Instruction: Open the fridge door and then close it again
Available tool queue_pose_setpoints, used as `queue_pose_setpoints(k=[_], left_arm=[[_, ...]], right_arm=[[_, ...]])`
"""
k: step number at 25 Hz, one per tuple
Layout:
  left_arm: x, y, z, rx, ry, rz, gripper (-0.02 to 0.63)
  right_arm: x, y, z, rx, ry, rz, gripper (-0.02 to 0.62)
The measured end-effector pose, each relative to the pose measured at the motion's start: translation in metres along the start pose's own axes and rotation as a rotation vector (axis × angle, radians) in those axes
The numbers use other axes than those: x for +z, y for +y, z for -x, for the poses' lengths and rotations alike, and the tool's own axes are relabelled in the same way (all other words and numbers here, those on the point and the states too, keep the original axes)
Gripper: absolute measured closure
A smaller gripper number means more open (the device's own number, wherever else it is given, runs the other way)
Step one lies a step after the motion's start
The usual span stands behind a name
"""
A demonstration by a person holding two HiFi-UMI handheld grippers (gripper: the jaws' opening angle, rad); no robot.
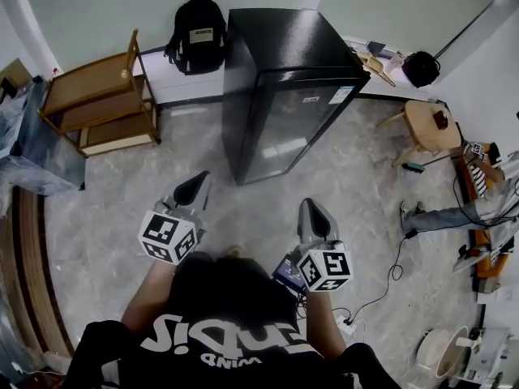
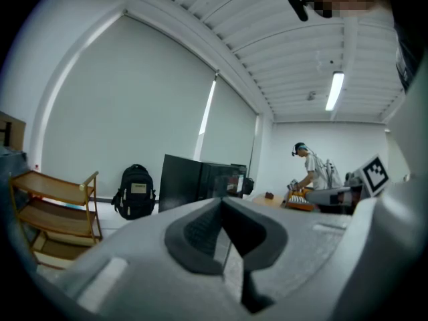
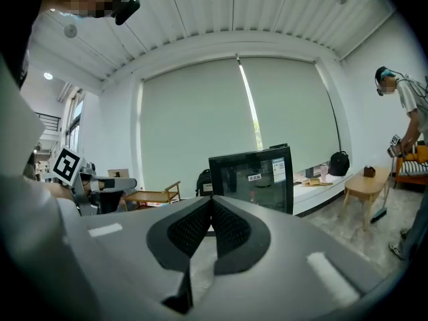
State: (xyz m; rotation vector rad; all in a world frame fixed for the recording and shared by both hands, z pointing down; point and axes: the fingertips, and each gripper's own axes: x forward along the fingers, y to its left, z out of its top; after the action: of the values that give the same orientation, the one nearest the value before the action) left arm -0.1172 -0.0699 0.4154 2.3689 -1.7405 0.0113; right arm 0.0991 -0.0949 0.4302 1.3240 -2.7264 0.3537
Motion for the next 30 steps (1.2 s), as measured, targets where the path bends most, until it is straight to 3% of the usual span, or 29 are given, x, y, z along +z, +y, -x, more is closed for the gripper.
queue_pose_setpoints(k=[11,21,30], left_arm=[[0.017,0.019,-0.029,-0.040,-0.008,0.014,0.600],[0.020,0.023,-0.072,-0.143,0.009,0.052,0.413],[0.020,0.033,-0.111,-0.172,0.028,0.032,0.407]], right_arm=[[0.004,-0.011,-0.024,-0.035,0.002,-0.031,0.597],[0.014,-0.028,-0.035,-0.105,-0.027,-0.052,0.597],[0.017,-0.039,-0.054,-0.118,-0.027,-0.054,0.597]])
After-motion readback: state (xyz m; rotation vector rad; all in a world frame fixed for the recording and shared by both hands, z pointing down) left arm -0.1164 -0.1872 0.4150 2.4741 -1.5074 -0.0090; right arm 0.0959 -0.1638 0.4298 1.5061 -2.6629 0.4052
